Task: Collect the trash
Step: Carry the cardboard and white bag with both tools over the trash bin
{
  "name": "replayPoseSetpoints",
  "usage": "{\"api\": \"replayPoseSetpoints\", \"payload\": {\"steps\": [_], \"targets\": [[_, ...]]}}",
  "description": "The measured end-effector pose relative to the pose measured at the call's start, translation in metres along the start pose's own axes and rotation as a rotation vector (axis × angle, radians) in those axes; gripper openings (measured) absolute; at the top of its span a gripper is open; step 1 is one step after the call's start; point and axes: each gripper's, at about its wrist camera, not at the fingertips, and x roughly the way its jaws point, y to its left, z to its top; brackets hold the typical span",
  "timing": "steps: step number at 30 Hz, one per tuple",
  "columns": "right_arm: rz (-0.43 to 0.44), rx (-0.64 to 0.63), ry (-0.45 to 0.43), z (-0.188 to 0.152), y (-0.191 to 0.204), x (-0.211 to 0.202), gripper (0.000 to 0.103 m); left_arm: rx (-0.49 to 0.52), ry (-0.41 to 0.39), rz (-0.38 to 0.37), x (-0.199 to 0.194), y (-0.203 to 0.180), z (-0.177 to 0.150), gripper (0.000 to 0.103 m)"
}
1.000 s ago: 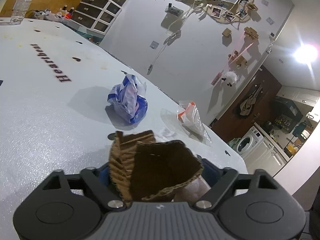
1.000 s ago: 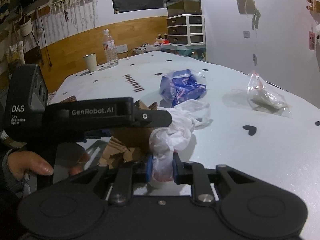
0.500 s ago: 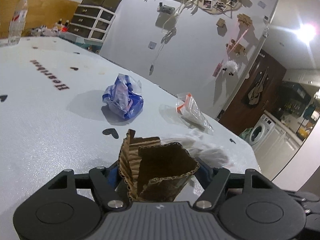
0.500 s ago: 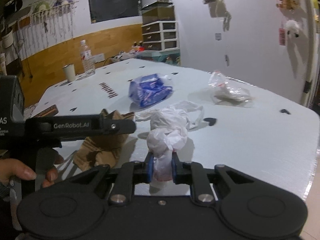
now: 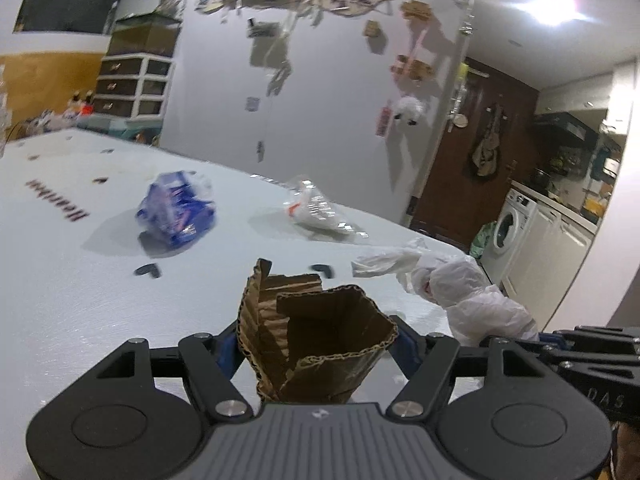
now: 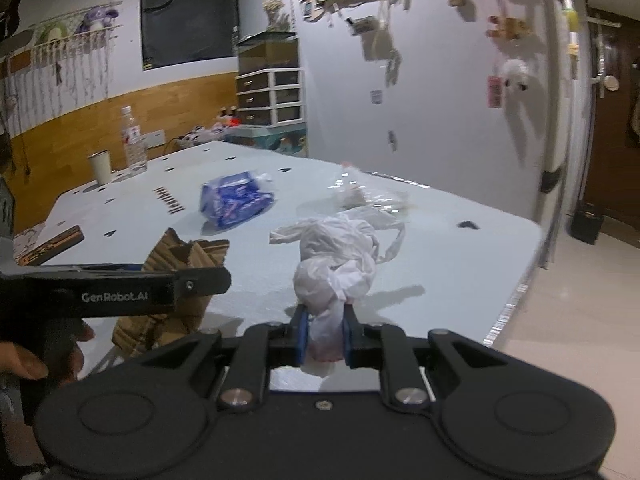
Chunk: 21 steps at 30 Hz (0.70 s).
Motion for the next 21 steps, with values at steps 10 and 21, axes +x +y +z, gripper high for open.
{"api": "replayPoseSetpoints", "payload": {"steps": [10,21], "targets": [[-0.099,0.066,-0.055,-0.021,-0.047,-0.069,0.017,0.077,0.009,-0.061,-0.017,-0.058,-0.007,0.072],[-0.188,0.124,-0.091,-0.05,-0.087,-0.134,0.017,0.18,0.018,-0.148,-0.036,-0.139,-0.018,0.072]]}}
